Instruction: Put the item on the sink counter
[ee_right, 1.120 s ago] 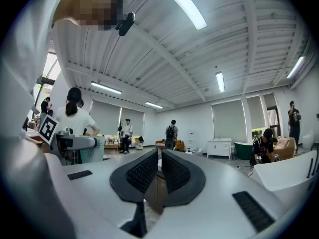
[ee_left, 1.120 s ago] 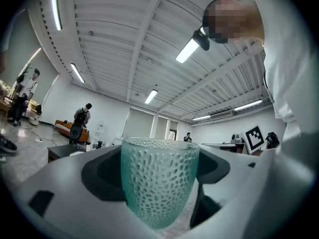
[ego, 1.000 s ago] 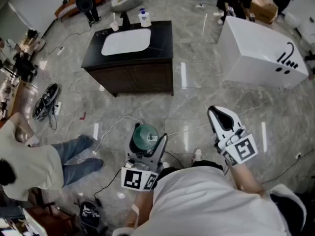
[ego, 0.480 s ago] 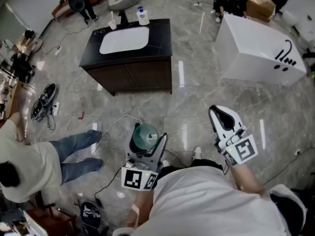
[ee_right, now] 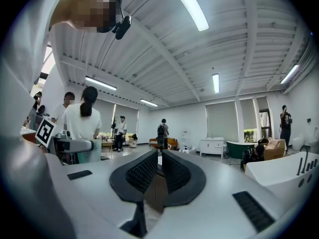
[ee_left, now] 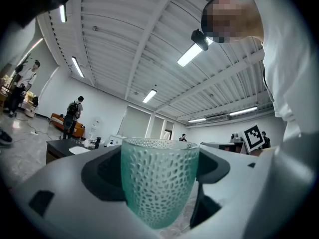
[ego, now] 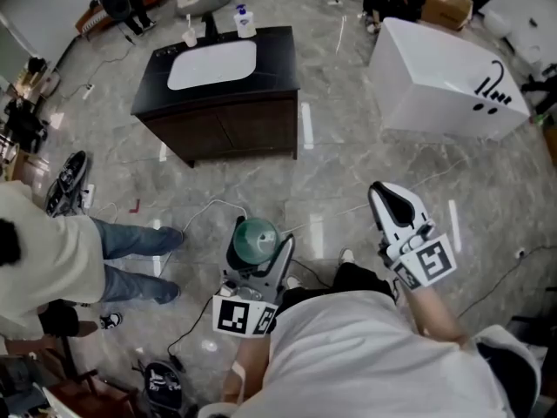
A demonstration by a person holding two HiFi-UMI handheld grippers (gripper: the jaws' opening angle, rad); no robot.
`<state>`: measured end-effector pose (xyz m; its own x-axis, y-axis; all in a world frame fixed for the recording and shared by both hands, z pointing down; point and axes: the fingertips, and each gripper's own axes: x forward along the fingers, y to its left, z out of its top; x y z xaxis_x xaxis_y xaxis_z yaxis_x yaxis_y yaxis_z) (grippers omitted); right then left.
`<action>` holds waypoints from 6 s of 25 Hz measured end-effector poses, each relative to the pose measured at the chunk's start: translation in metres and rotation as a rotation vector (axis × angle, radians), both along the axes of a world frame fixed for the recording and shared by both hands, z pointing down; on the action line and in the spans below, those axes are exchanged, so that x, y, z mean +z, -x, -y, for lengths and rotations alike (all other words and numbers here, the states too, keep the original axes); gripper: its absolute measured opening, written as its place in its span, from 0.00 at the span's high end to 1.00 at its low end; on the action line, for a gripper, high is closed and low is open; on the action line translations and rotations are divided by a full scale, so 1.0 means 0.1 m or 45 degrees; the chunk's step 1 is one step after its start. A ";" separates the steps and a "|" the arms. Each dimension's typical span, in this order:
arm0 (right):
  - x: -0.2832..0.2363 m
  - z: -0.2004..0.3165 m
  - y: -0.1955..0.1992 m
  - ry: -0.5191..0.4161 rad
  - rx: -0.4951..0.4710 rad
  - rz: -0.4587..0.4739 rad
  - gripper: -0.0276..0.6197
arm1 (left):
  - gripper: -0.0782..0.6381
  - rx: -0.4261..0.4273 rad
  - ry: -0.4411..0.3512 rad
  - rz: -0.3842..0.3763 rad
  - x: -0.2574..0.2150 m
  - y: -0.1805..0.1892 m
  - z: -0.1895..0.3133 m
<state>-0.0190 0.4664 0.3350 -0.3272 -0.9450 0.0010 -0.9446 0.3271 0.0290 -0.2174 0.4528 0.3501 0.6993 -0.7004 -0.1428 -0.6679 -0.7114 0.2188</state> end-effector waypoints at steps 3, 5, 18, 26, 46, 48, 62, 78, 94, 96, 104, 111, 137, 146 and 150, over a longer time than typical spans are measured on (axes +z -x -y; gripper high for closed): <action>-0.01 -0.03 0.10 0.006 0.008 -0.011 0.88 | 0.35 0.006 0.014 -0.008 0.05 0.11 -0.03; -0.01 -0.03 0.15 0.007 0.007 -0.017 0.88 | 0.35 0.002 0.026 -0.017 0.08 0.16 -0.02; 0.03 0.52 -0.25 -0.009 0.007 -0.004 0.88 | 0.35 -0.054 0.034 -0.010 0.08 -0.09 0.47; -0.02 1.18 -0.56 -0.041 -0.074 -0.008 0.88 | 0.35 -0.077 0.004 0.008 -0.06 -0.59 1.08; 0.26 2.25 -1.51 0.029 -0.172 0.069 0.88 | 0.35 -0.172 0.025 0.102 -0.10 -1.52 2.10; 0.24 2.31 -1.58 0.023 -0.193 0.056 0.88 | 0.35 -0.191 0.033 0.104 -0.09 -1.58 2.17; 0.26 2.48 -1.81 0.012 -0.224 0.105 0.88 | 0.35 -0.244 -0.011 0.125 -0.24 -1.75 2.26; 0.17 2.81 -2.00 -0.020 -0.096 0.069 0.88 | 0.35 -0.141 -0.073 0.084 -0.23 -1.86 2.82; 0.15 4.23 -1.49 0.037 -0.070 0.005 0.88 | 0.35 -0.086 -0.039 0.026 -0.10 -1.48 4.32; 0.14 4.41 -1.41 0.042 -0.075 -0.005 0.88 | 0.35 -0.087 -0.024 0.017 -0.06 -1.41 4.47; 0.14 4.97 -1.03 0.077 -0.068 -0.042 0.88 | 0.35 -0.006 0.041 -0.016 0.07 -1.22 4.94; 0.08 5.17 -0.87 0.092 -0.033 -0.062 0.88 | 0.35 0.070 0.048 -0.044 0.12 -1.19 5.24; -0.11 5.67 -1.47 -0.001 -0.145 -0.017 0.88 | 0.35 -0.072 -0.029 0.041 -0.11 -1.70 5.70; -0.07 5.76 -1.47 0.017 -0.219 -0.009 0.88 | 0.35 -0.138 -0.016 0.081 -0.05 -1.71 5.84; -0.04 5.75 -1.48 0.031 -0.226 -0.004 0.88 | 0.35 -0.149 -0.011 0.099 0.02 -1.72 5.91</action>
<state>0.1295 -0.1088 0.3314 -0.4887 -0.8721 0.0248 -0.8719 0.4892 0.0216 -0.0456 -0.1385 0.3525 0.6219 -0.7770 -0.0979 -0.7612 -0.6291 0.1576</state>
